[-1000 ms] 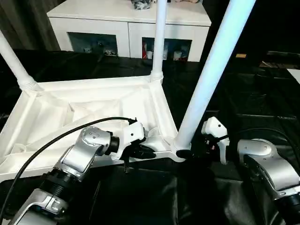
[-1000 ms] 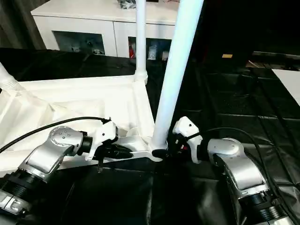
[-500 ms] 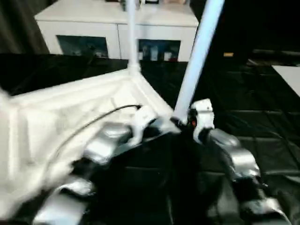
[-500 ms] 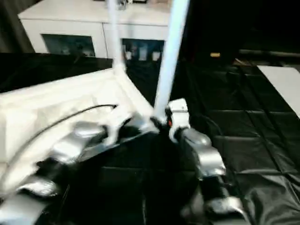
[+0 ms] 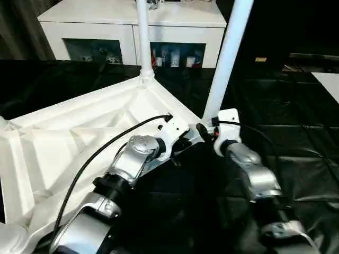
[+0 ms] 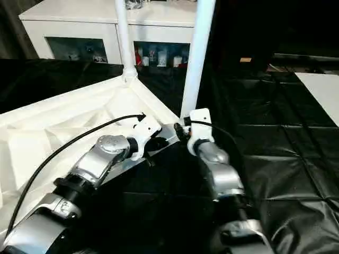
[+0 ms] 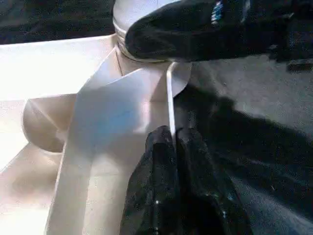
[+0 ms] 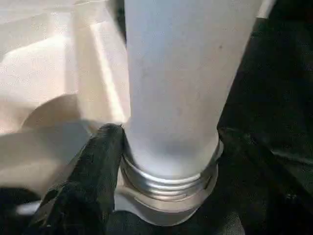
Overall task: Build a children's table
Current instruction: Rotate leg to tighten
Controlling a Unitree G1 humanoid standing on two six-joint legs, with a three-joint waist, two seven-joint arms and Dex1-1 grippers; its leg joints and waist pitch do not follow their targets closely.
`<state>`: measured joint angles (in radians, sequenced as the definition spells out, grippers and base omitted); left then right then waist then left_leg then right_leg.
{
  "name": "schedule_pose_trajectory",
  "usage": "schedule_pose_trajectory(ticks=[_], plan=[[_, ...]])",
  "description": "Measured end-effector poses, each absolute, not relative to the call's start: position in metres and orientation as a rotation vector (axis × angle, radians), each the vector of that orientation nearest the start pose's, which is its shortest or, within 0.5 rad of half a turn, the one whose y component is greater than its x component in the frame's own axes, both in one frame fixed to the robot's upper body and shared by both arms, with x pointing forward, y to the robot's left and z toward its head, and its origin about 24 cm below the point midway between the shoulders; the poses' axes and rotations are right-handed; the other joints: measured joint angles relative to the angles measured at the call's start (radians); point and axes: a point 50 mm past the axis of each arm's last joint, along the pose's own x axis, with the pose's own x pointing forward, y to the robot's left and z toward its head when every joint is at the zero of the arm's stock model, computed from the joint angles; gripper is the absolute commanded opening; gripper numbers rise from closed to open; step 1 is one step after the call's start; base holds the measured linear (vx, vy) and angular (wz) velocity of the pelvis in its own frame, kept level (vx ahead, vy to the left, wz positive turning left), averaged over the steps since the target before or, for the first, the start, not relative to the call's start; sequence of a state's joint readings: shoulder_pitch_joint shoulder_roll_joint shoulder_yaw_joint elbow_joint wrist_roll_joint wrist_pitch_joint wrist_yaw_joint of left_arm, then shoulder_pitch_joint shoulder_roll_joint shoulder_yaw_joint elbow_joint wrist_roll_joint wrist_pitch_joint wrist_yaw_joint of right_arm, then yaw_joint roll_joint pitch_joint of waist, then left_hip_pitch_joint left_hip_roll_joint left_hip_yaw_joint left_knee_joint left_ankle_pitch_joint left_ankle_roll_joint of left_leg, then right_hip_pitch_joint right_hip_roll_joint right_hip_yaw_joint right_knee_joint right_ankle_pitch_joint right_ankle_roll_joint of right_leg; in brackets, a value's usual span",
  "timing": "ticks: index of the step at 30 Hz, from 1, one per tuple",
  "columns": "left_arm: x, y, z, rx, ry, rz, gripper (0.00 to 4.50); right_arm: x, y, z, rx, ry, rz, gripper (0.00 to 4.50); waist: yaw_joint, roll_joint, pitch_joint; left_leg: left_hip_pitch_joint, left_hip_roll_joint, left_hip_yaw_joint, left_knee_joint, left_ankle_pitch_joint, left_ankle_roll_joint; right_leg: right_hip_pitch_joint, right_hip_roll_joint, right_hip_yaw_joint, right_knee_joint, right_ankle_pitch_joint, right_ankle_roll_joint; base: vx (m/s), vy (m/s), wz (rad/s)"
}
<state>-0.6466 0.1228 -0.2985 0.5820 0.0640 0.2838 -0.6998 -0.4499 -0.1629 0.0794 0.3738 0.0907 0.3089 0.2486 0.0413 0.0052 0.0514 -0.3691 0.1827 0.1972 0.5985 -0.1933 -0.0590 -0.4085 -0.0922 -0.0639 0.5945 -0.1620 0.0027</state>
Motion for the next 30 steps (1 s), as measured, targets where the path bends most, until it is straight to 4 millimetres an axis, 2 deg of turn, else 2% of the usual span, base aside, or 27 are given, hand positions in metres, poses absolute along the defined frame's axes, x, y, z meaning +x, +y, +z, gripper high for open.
schedule_pose_trajectory(ticks=[1,6,9,12,19,21,23,30], plan=[[0.333,0.065,0.053,0.342,0.369,-0.984,0.00,0.329,-0.135,0.053,-0.116,0.272,0.394,3.46,0.001,0.000,0.000,0.000,0.000,0.000,0.000,0.000,0.000,0.000,0.000,0.000,0.000,0.000,0.000,0.000,0.000,0.00],[0.327,0.085,0.053,0.373,0.365,-1.037,0.00,0.312,-0.168,0.064,-0.279,0.295,0.622,3.50,0.005,0.001,0.001,-0.001,0.002,0.000,0.000,0.000,0.000,-0.001,0.001,0.000,0.000,0.000,0.000,0.000,0.000,0.00],[0.316,0.105,0.053,0.374,0.375,-1.144,0.00,0.289,-0.182,0.067,-0.289,0.342,0.841,3.50,0.009,0.001,0.001,0.000,0.003,0.000,0.000,0.000,0.000,0.000,0.002,0.000,0.000,-0.001,0.000,0.000,0.000,0.00],[0.307,0.115,0.053,0.365,0.394,-1.246,0.00,0.280,-0.182,0.066,-0.256,0.366,0.931,3.50,0.013,0.001,0.001,0.000,0.004,0.000,0.000,0.000,0.000,0.000,0.002,-0.001,0.000,-0.001,0.000,0.000,0.000,0.00],[0.291,0.113,0.053,0.366,0.424,-1.417,0.00,0.273,-0.167,0.069,-0.242,0.355,1.071,3.50,0.046,-0.001,0.002,0.000,0.004,0.003,0.003,0.000,0.000,0.003,0.000,0.001,0.000,0.000,0.000,0.000,0.000,0.00],[0.290,0.112,0.052,0.365,0.426,-1.423,0.00,0.272,-0.166,0.068,-0.241,0.363,1.085,3.50,0.048,-0.001,0.002,0.000,0.003,0.003,0.003,0.000,0.000,0.003,0.000,0.001,0.001,-0.001,0.000,0.000,0.000,0.00],[0.290,0.112,0.053,0.367,0.424,-1.427,0.00,0.271,-0.166,0.067,-0.237,0.374,1.096,3.22,0.048,-0.001,0.002,0.000,0.004,0.003,0.003,0.000,0.000,0.003,0.000,0.001,0.001,-0.001,0.000,0.000,0.000,0.00],[0.289,0.112,0.053,0.369,0.426,-1.430,0.00,0.270,-0.168,0.068,-0.245,0.388,1.114,2.74,0.049,-0.001,0.002,-0.001,0.004,0.003,0.003,0.000,0.000,0.003,0.000,0.001,0.001,-0.001,0.001,0.000,0.000,0.00]])
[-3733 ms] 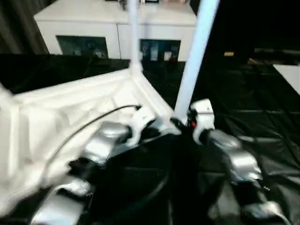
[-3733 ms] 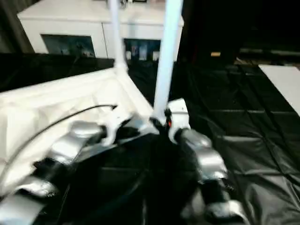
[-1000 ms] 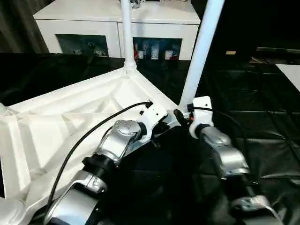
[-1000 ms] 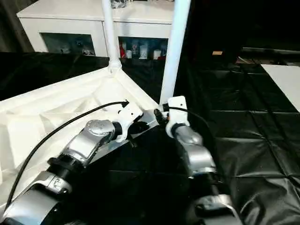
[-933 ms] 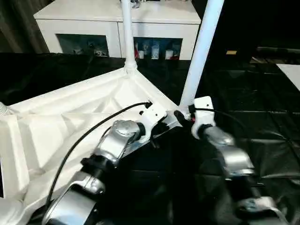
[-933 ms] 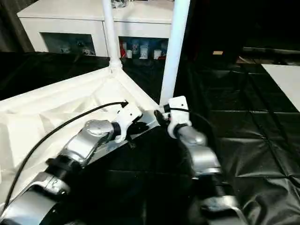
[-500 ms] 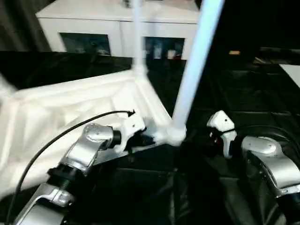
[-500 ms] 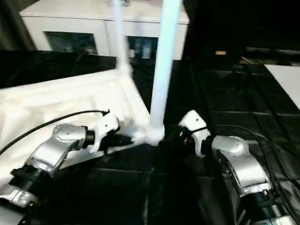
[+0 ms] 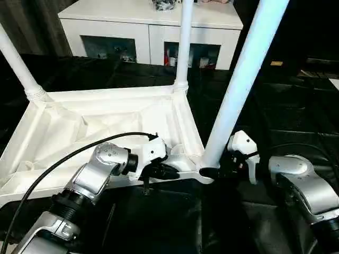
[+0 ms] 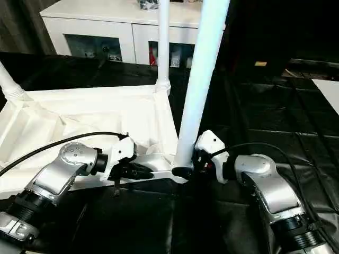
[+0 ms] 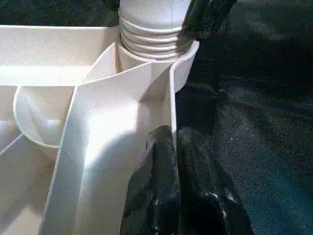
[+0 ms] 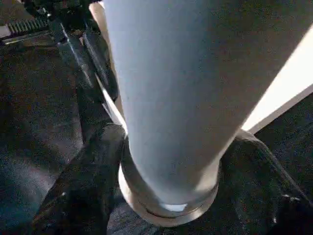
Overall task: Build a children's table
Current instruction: Rotate leg to tighten
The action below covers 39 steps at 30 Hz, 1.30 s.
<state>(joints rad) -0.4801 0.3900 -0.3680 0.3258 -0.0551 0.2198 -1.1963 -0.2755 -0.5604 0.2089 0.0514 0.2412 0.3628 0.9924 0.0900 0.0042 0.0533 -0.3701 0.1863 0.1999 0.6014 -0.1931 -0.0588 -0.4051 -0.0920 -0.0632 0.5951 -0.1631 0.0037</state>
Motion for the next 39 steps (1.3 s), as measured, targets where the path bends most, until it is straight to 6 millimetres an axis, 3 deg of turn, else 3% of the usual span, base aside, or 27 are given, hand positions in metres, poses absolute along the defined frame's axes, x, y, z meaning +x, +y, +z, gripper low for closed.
schedule_pose_trajectory(ticks=[12,17,22,25,27,28,33,39], plan=[[0.290,0.110,0.051,0.368,0.429,-1.398,0.00,0.274,-0.166,0.063,-0.236,0.387,1.063,2.57,-0.003,-0.002,-0.001,0.001,0.000,0.000,0.000,0.000,0.000,0.001,0.000,0.000,0.001,0.000,0.000,0.000,0.000,0.00],[0.318,0.092,0.048,0.295,0.429,-1.103,0.00,0.312,-0.142,0.050,-0.081,0.335,0.627,2.56,-0.035,-0.004,-0.002,0.003,0.000,-0.001,0.002,0.000,-0.001,0.002,0.000,0.000,0.000,-0.002,0.003,0.000,0.000,0.00],[0.331,0.060,0.048,0.218,0.447,-0.949,0.00,0.331,-0.125,0.049,0.022,0.332,0.280,2.56,-0.049,-0.004,-0.002,0.003,-0.002,-0.001,0.002,0.001,-0.001,0.001,-0.001,0.000,0.000,-0.001,0.003,0.000,0.000,0.00],[0.333,0.050,0.049,0.214,0.441,-0.910,0.00,0.336,-0.116,0.049,0.021,0.324,0.158,2.56,-0.052,-0.004,-0.003,0.003,-0.002,-0.002,0.001,0.001,-0.001,0.001,-0.001,-0.001,0.000,-0.001,0.003,0.000,0.000,0.00],[0.334,0.046,0.050,0.230,0.431,-0.903,0.00,0.339,-0.108,0.049,0.004,0.311,0.156,2.56,-0.053,-0.003,-0.003,0.002,-0.002,-0.002,0.001,0.001,-0.001,0.001,-0.001,-0.001,0.000,0.000,0.002,0.000,0.000,0.00],[0.334,0.046,0.050,0.237,0.425,-0.905,0.00,0.339,-0.109,0.050,0.005,0.301,0.161,3.11,-0.053,-0.003,-0.003,0.002,-0.002,-0.002,0.001,0.001,-0.001,0.001,-0.001,-0.001,0.000,0.002,-0.001,0.000,0.000,0.00],[0.336,0.051,0.052,0.265,0.401,-0.918,0.00,0.337,-0.113,0.051,-0.015,0.275,0.234,3.42,-0.051,-0.003,-0.002,0.001,-0.001,-0.002,-0.002,0.001,-0.001,-0.001,0.000,-0.001,0.000,0.001,0.000,0.000,0.000,0.00],[0.336,0.065,0.054,0.299,0.387,-0.944,0.00,0.333,-0.134,0.062,-0.126,0.256,0.404,3.95,-0.045,-0.001,-0.001,-0.001,-0.001,-0.002,-0.002,0.001,-0.001,-0.003,0.000,-0.001,0.000,0.001,0.000,0.000,0.000,0.00]])
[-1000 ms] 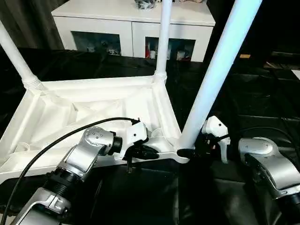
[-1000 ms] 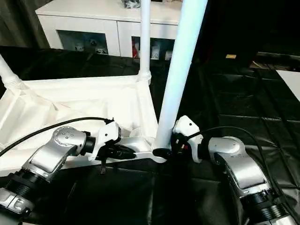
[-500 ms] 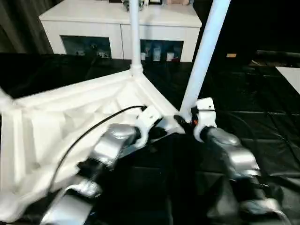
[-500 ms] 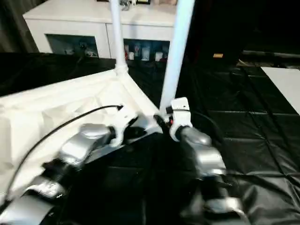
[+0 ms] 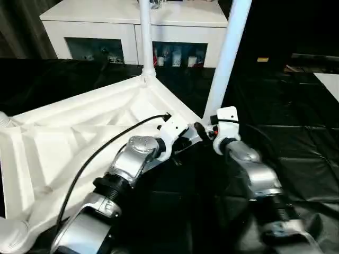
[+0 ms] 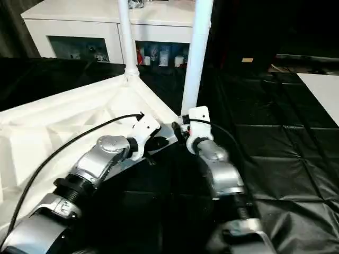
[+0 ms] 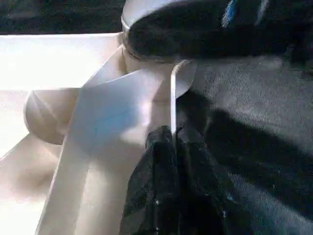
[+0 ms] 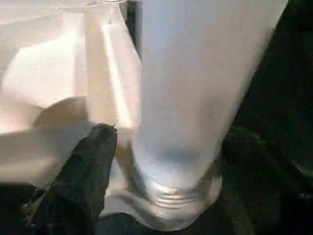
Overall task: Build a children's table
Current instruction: Rotate leg to tighten
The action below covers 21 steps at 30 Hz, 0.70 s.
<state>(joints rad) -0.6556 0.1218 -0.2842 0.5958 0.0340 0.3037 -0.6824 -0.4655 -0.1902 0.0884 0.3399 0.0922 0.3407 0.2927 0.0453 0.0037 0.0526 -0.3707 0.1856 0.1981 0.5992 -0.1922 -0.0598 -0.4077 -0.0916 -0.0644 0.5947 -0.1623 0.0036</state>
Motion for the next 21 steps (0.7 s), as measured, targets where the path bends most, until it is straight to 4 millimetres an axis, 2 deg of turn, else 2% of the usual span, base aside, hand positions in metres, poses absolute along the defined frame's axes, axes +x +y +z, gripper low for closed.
schedule_pose_trajectory(ticks=[4,6,10,15,19,21], plan=[[0.330,0.081,0.055,0.334,0.378,-1.031,0.00,0.313,-0.163,0.067,-0.207,0.299,0.658,3.95,0.012,0.001,0.001,0.000,0.001,0.000,0.000,0.000,0.000,0.000,0.001,0.000,0.000,-0.001,0.000,0.000,0.000,0.00],[0.325,0.091,0.055,0.347,0.377,-1.084,0.00,0.301,-0.171,0.065,-0.245,0.333,0.762,3.95,0.013,0.001,0.001,0.000,0.001,0.000,0.000,0.000,0.000,0.000,0.001,0.000,0.000,-0.001,0.000,0.000,0.000,0.00],[0.304,0.107,0.053,0.348,0.397,-1.303,0.00,0.279,-0.185,0.056,-0.266,0.424,0.915,3.95,0.016,0.001,0.001,0.000,0.002,0.000,0.000,0.000,0.000,0.000,0.001,0.000,0.000,-0.002,0.000,0.000,0.000,0.00],[0.296,0.110,0.055,0.374,0.424,-1.411,0.00,0.274,-0.173,0.066,-0.252,0.388,1.040,3.95,0.034,0.001,0.001,0.001,0.002,0.001,0.001,0.000,0.000,0.003,0.000,0.000,0.001,-0.002,0.000,0.000,0.000,0.00],[0.293,0.108,0.055,0.377,0.426,-1.437,0.00,0.271,-0.168,0.067,-0.238,0.388,1.085,3.95,0.040,0.001,0.001,0.001,0.002,0.002,0.002,0.000,0.000,0.003,0.000,0.001,0.001,-0.002,0.000,0.000,0.000,0.00],[0.293,0.109,0.055,0.379,0.426,-1.440,0.00,0.270,-0.169,0.066,-0.231,0.402,1.099,3.59,0.040,0.001,0.001,0.001,0.002,0.001,0.002,0.000,0.000,0.003,0.000,0.001,0.001,-0.002,0.000,0.000,0.000,0.00]])
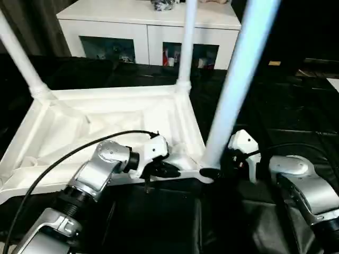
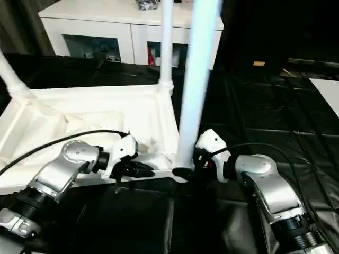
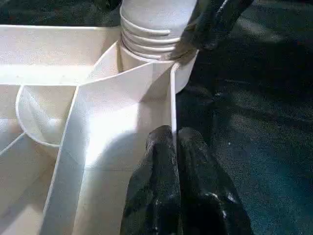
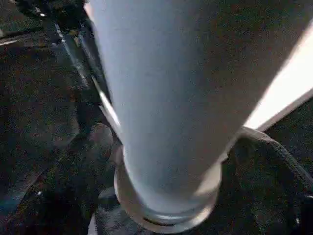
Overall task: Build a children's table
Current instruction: Rotate leg to tighten
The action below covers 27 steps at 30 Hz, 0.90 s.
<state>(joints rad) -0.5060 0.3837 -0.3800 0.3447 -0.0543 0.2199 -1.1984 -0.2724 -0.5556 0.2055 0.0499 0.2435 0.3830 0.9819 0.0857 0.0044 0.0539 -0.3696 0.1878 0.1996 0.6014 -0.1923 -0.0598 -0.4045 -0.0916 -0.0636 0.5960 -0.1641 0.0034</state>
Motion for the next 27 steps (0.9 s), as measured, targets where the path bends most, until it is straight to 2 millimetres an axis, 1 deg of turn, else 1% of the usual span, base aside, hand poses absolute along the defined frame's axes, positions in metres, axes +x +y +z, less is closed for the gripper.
schedule_pose_trajectory(ticks=[3,6,8,10,15,17,18,21,24,27], plan=[[0.292,0.109,0.055,0.377,0.429,-1.449,0.00,0.268,-0.172,0.066,-0.237,0.421,1.120,3.56,0.001,0.000,0.000,0.000,0.000,0.000,0.000,0.000,0.000,0.000,0.000,0.000,0.000,0.000,0.000,0.000,0.000,0.00],[0.292,0.109,0.055,0.374,0.432,-1.457,0.00,0.268,-0.172,0.066,-0.236,0.428,1.124,3.13,0.001,0.000,0.000,0.000,0.000,0.000,0.000,0.000,0.000,0.000,0.000,0.000,0.000,0.000,0.001,0.000,0.000,0.00],[0.291,0.109,0.055,0.373,0.430,-1.459,0.00,0.267,-0.173,0.066,-0.242,0.430,1.125,3.09,0.003,0.000,0.000,-0.001,0.000,0.000,0.000,0.000,0.000,0.000,0.000,0.000,0.000,-0.001,0.001,0.000,0.000,0.00],[0.290,0.109,0.055,0.373,0.430,-1.460,0.00,0.267,-0.174,0.067,-0.242,0.432,1.128,2.84,0.003,0.000,0.000,-0.001,0.000,0.000,0.000,0.000,0.000,0.000,0.000,0.000,0.000,-0.001,0.001,0.000,0.000,0.00],[0.290,0.109,0.055,0.372,0.432,-1.458,0.00,0.267,-0.173,0.066,-0.230,0.435,1.123,2.74,0.003,0.000,0.000,0.000,0.000,0.000,0.000,0.000,0.000,0.000,0.000,0.000,0.000,-0.001,0.001,0.000,0.000,0.00],[0.291,0.108,0.054,0.368,0.435,-1.446,0.00,0.269,-0.170,0.063,-0.215,0.427,1.101,2.73,0.001,0.000,0.000,0.000,0.000,0.000,0.000,0.000,0.000,0.000,0.000,0.000,0.001,-0.001,0.001,0.000,0.000,0.00],[0.293,0.109,0.053,0.363,0.435,-1.405,0.00,0.274,-0.167,0.059,-0.196,0.420,1.050,2.72,-0.002,-0.001,-0.001,0.001,0.001,0.000,0.000,0.000,0.000,0.000,0.000,0.000,0.001,0.000,0.000,0.000,0.000,0.00],[0.308,0.105,0.052,0.345,0.432,-1.251,0.00,0.294,-0.154,0.051,-0.126,0.373,0.840,2.72,-0.026,-0.002,-0.001,0.002,0.000,0.000,0.001,0.001,-0.001,0.000,0.000,0.000,0.004,0.001,-0.001,0.000,0.000,0.00],[0.325,0.084,0.051,0.274,0.436,-1.063,0.00,0.319,-0.136,0.047,0.003,0.347,0.504,2.70,-0.044,-0.002,-0.001,0.002,0.000,0.000,0.002,0.001,-0.001,-0.001,0.000,0.000,0.003,-0.001,0.002,0.000,0.000,0.00],[0.329,0.065,0.050,0.234,0.440,-0.997,0.00,0.328,-0.132,0.047,0.031,0.349,0.342,2.70,-0.049,-0.003,-0.002,0.002,0.000,0.000,0.002,0.001,-0.001,0.000,0.000,0.000,0.002,-0.001,0.002,0.000,0.000,0.00]])
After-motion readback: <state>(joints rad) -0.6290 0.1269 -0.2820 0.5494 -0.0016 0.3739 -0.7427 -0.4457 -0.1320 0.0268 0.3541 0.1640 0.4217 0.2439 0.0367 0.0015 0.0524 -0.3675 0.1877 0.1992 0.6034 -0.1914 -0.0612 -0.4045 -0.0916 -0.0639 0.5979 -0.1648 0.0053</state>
